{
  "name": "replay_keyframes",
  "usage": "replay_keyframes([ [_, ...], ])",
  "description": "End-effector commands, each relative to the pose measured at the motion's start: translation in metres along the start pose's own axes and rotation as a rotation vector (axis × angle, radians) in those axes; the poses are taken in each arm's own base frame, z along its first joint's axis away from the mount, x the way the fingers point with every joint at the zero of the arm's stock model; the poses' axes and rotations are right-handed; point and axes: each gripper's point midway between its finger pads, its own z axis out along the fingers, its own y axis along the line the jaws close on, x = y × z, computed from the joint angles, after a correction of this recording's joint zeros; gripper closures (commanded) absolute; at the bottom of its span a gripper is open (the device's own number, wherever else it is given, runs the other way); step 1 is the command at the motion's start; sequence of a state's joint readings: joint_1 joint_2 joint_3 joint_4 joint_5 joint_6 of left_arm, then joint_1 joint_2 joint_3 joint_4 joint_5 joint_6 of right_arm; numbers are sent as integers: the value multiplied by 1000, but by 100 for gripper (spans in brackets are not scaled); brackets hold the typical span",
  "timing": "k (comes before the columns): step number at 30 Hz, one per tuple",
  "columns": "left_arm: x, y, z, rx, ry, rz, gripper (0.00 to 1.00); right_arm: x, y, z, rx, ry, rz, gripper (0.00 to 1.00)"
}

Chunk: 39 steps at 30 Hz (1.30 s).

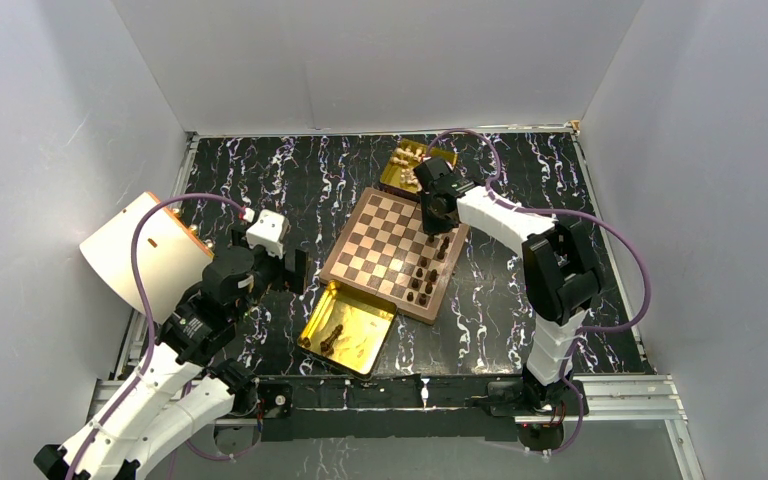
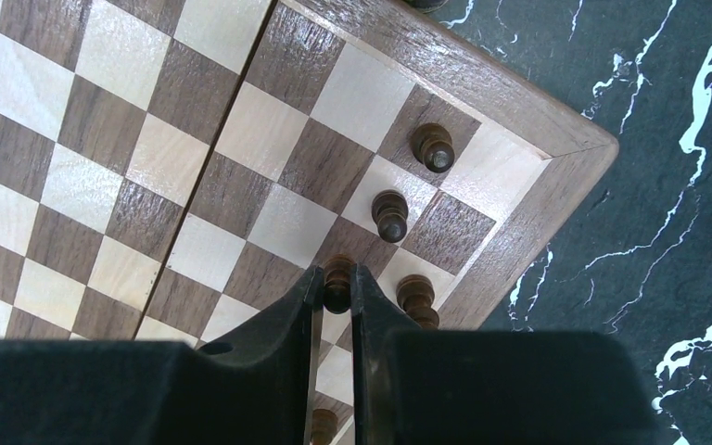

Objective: Set up the chess pieces on the board
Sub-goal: Place the chess piece on the chessboard.

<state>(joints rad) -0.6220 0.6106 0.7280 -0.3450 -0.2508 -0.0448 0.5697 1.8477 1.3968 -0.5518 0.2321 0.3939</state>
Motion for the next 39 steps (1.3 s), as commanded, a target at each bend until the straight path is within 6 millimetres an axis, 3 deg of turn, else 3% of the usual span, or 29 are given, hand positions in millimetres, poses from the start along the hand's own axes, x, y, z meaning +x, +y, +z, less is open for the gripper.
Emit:
replay_keyframes([
  [1, -3, 2, 1, -10, -7, 5, 9, -1, -1, 3, 3, 2, 9, 76],
  [15, -3, 6, -2, -26, -11, 3, 9, 5, -4, 12, 21, 21, 0, 75],
  [39, -2, 6, -2, -26, -8, 3, 9, 7, -9, 11, 50, 31, -4, 70],
])
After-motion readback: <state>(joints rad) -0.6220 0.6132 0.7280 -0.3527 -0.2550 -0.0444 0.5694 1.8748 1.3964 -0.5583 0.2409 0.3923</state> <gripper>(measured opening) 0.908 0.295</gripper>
